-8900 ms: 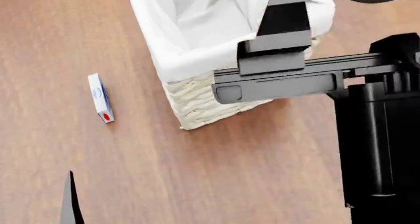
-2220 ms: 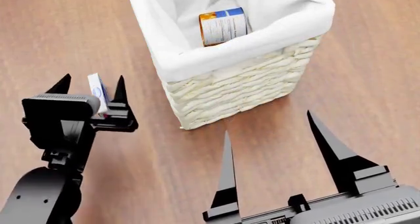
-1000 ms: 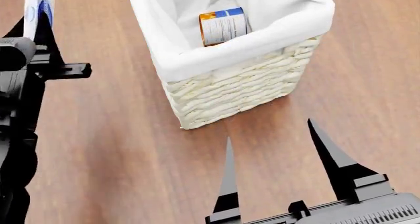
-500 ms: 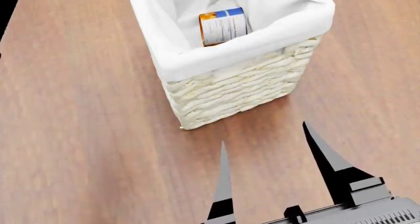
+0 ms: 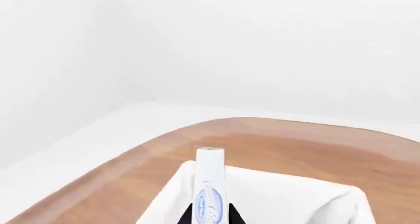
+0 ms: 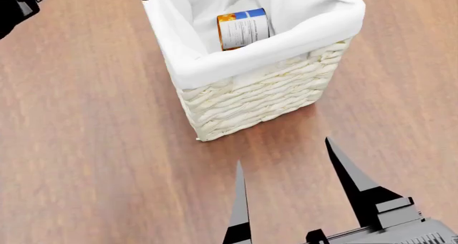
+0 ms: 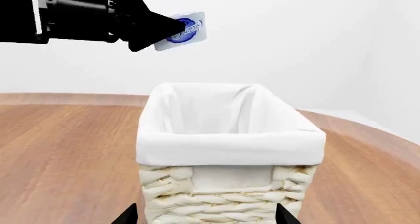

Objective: Pick up the alphabet soup and the cream cheese box, and put them in the basket.

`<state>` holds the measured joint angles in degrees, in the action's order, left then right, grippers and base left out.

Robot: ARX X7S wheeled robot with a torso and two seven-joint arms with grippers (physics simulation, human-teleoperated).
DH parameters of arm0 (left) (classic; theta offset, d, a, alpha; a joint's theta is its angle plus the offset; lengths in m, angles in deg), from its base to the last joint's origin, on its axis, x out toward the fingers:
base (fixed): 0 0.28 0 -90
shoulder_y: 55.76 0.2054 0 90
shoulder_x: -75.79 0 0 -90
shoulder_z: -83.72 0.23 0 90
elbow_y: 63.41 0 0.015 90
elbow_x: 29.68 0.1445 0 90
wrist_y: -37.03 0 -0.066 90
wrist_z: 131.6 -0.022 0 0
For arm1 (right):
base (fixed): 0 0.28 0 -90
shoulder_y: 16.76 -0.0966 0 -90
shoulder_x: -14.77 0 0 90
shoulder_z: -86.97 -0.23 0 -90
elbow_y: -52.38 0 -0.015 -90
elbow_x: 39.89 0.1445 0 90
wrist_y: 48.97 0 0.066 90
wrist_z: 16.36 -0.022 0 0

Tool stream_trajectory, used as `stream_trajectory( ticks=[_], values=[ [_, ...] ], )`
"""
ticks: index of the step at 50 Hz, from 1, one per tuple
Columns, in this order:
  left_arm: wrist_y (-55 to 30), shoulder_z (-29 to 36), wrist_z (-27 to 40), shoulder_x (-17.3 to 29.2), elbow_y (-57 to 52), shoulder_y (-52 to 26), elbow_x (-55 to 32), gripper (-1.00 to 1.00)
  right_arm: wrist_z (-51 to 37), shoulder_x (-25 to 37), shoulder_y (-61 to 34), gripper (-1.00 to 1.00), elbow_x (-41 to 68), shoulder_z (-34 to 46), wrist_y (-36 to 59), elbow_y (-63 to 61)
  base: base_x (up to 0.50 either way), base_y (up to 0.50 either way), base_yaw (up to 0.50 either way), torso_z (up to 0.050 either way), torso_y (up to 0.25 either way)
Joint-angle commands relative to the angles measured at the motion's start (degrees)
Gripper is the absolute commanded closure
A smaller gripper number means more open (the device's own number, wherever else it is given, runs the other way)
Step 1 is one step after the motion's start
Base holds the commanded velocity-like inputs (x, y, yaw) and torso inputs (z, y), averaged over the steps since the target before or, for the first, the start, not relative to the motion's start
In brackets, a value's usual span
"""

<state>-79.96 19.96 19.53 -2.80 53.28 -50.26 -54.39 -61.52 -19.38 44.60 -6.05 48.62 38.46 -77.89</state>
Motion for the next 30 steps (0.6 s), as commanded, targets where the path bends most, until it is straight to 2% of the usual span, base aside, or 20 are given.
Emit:
stream_trajectory(
  ticks=[1,30],
  values=[
    [-4.8,4.6,-7.8,-0.6,5.0,-4.3,-1.7,1.0,0.2,-0.1,1.0,-1.0,-0.8,0.3,-0.9,0.9,0.0,0.0,0.0,0.0,0.0],
    [-5.3,5.9,-10.4,-2.2,6.6,-2.3,-3.8,1.0,0.4,-0.1,1.2,-1.0,-0.4,0.2,-0.8,0.7,0.0,0.0,0.0,0.0,0.001]
  ],
)
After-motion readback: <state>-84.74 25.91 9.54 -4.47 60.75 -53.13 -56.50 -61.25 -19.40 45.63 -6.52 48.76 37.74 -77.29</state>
